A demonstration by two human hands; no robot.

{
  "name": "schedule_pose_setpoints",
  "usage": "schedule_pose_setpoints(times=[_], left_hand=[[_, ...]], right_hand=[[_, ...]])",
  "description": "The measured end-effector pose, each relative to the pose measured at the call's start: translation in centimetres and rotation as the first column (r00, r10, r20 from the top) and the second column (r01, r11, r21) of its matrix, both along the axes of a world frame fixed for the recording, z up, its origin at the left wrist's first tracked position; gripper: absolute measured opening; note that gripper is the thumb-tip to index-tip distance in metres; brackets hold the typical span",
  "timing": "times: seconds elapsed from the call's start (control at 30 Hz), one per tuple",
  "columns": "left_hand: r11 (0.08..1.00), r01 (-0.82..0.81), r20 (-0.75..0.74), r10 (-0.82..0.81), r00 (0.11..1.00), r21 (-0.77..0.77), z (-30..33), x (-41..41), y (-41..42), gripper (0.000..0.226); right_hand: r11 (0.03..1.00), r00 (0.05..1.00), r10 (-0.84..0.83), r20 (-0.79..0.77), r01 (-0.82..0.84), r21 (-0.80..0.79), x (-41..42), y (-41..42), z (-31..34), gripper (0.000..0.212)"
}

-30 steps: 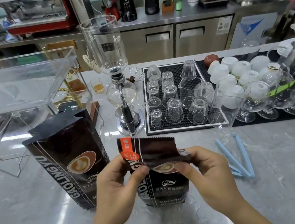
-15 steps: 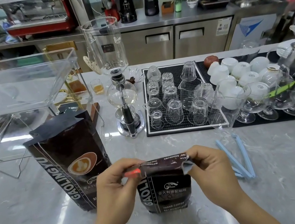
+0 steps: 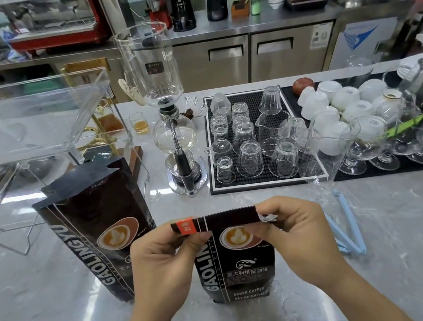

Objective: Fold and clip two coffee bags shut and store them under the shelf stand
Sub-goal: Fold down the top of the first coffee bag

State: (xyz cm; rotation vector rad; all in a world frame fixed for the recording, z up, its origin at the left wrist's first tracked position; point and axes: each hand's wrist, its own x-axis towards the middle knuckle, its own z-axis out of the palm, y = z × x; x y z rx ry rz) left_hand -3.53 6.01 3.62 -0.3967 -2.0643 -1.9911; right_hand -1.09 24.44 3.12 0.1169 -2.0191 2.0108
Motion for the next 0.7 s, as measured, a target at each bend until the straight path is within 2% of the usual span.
schedule_pose_setpoints(times=[0.07, 0.13, 0.2, 0.33, 0.43, 0.53, 0.63, 0.7], left_hand=[[0.999, 0.013, 0.009, -0.014, 1.000, 0.045, 0.7, 0.1, 0.3, 0.024], [0.998, 0.037, 0.019, -0.038, 0.999, 0.048, 0.8, 0.0, 0.3, 0.026], [0.998, 0.057, 0.048, -0.059, 0.997, 0.038, 0.4, -0.2, 0.0, 0.032], [0.996, 0.073, 0.107, -0.078, 0.991, 0.051, 0.0, -0.6, -0.3, 0.027], [0.994, 0.086, 0.150, -0.096, 0.984, 0.069, 0.3, -0.5, -0.3, 0.029], [0.996, 0.078, 0.189, -0.087, 0.978, 0.053, 0.2, -0.6, -0.4, 0.046], [0.996, 0.074, 0.216, -0.083, 0.973, 0.051, 0.0, -0.8, -0.6, 0.058], [0.997, 0.062, 0.238, -0.072, 0.969, 0.046, -0.3, -0.9, -0.8, 0.064]], right_hand=[[1.000, 1.000, -0.002, -0.004, 0.002, -0.022, 0.1, 0.1, 0.0, 0.019], [1.000, 1.000, 0.009, 0.021, -0.008, -0.026, 0.1, 0.3, -0.4, 0.013], [0.997, 0.997, 0.042, 0.064, -0.038, -0.061, 0.0, 0.6, -0.9, 0.017], [0.983, 0.988, 0.110, 0.106, -0.093, -0.159, -0.4, 0.8, -0.6, 0.017], [0.984, 0.989, 0.086, 0.121, -0.065, -0.169, -0.6, 0.8, -0.6, 0.021], [0.985, 0.988, 0.071, 0.137, -0.048, -0.163, -0.6, 0.9, -0.5, 0.042], [0.986, 0.990, 0.094, 0.106, -0.077, -0.149, -0.6, 0.8, -0.1, 0.031], [0.987, 0.991, 0.086, 0.106, -0.070, -0.145, -0.6, 1.0, -0.4, 0.035]])
